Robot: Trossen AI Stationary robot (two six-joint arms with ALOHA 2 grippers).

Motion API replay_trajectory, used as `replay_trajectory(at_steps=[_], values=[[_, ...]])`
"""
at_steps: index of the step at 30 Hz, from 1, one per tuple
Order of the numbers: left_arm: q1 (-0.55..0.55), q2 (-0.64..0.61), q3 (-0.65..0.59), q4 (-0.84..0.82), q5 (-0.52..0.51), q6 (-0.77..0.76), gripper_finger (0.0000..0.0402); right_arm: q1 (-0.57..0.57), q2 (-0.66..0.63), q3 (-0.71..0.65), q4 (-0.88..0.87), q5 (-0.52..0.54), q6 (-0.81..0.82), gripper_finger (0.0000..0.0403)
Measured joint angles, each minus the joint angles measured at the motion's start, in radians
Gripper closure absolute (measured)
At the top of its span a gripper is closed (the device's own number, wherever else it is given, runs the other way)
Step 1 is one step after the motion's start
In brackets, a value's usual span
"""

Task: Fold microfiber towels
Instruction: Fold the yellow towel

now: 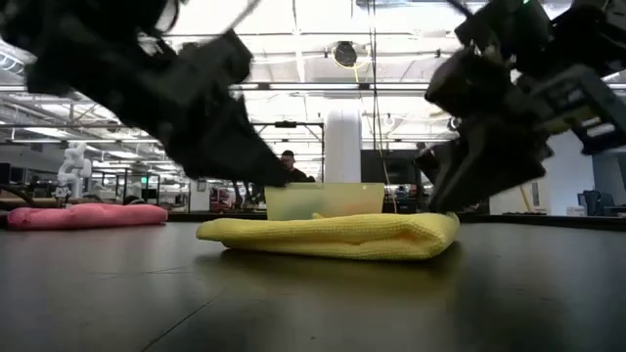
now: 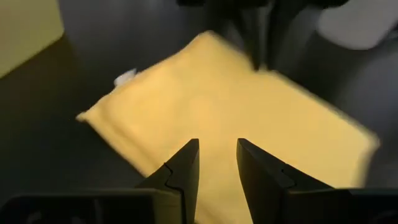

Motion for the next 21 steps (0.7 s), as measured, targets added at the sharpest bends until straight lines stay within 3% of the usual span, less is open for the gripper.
replay_trajectory(at_steps=[2, 5, 9, 11, 15, 21], values=[[0.032, 0.025, 0.000, -0.007, 0.037, -0.001, 0.0293, -0.006, 0.000, 0.000, -0.049, 0.026, 0.004, 0.0360], [0.044, 0.069, 0.000, -0.002, 0.102, -0.070, 0.0293, -0.026, 0.000, 0.000, -0.096, 0.153, -0.016, 0.0360], [-0.020, 0.101, 0.000, 0.048, 0.125, -0.168, 0.0293, -0.067, 0.000, 0.000, -0.065, 0.332, -0.067, 0.0360], [-0.063, 0.103, 0.000, 0.104, 0.119, -0.172, 0.0293, -0.083, -0.003, 0.000, -0.035, 0.367, -0.082, 0.0360], [-0.125, 0.079, 0.020, 0.170, 0.015, -0.080, 0.0293, -0.082, -0.024, 0.000, -0.014, 0.328, -0.094, 0.0360], [-0.071, 0.082, 0.052, 0.099, -0.012, 0.010, 0.0293, -0.010, -0.032, 0.000, 0.049, 0.108, -0.031, 0.0360]])
